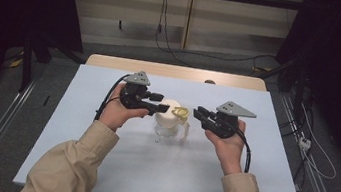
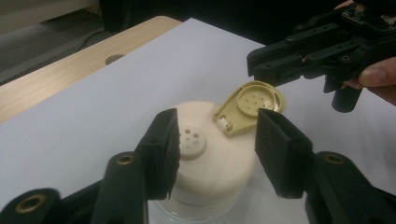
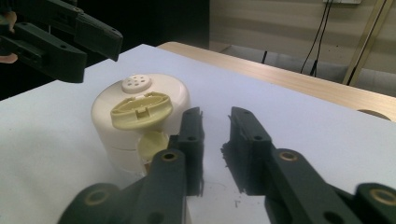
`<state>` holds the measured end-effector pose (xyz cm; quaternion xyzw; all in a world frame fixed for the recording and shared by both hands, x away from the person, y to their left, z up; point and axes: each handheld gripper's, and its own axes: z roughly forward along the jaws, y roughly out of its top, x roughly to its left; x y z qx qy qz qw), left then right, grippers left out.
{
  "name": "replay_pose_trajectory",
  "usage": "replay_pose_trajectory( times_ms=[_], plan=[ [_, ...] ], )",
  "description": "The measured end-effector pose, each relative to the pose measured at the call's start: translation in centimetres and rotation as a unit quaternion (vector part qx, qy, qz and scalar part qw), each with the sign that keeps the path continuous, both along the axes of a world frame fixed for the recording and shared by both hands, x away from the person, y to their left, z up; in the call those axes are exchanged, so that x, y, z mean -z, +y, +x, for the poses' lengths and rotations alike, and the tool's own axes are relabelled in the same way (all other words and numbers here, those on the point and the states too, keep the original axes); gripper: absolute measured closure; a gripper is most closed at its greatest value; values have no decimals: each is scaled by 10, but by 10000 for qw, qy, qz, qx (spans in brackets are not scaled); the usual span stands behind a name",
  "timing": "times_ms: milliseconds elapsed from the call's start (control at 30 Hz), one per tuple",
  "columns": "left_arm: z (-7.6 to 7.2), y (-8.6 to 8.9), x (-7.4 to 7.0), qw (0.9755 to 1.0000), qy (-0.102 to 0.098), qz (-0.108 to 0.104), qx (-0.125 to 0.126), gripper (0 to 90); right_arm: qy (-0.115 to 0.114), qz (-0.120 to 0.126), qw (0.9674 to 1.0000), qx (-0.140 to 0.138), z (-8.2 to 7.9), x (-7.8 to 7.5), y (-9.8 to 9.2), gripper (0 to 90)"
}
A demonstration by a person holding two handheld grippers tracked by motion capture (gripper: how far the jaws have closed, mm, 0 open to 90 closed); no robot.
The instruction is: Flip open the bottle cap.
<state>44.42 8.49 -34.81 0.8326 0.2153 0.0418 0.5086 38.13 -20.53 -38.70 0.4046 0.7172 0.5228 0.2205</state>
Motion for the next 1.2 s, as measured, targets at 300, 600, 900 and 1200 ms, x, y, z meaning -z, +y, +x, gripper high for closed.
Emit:
replay_pose_trajectory(
  times_ms=[300,600,900,1200],
  plan=[
    [-5,12,-1,9999,-39,24,-123,388,23,51,10000,17,-3,-1,-4,629],
    [-8,22,3,9996,-21,43,-282,267,48,66,10000,15,-5,0,-2,497],
    [-10,28,6,9987,-15,61,-499,120,121,59,9999,-46,-7,-1,0,316],
    [-13,34,12,9989,-23,91,-466,63,222,18,9996,-153,-10,2,3,244]
  ],
)
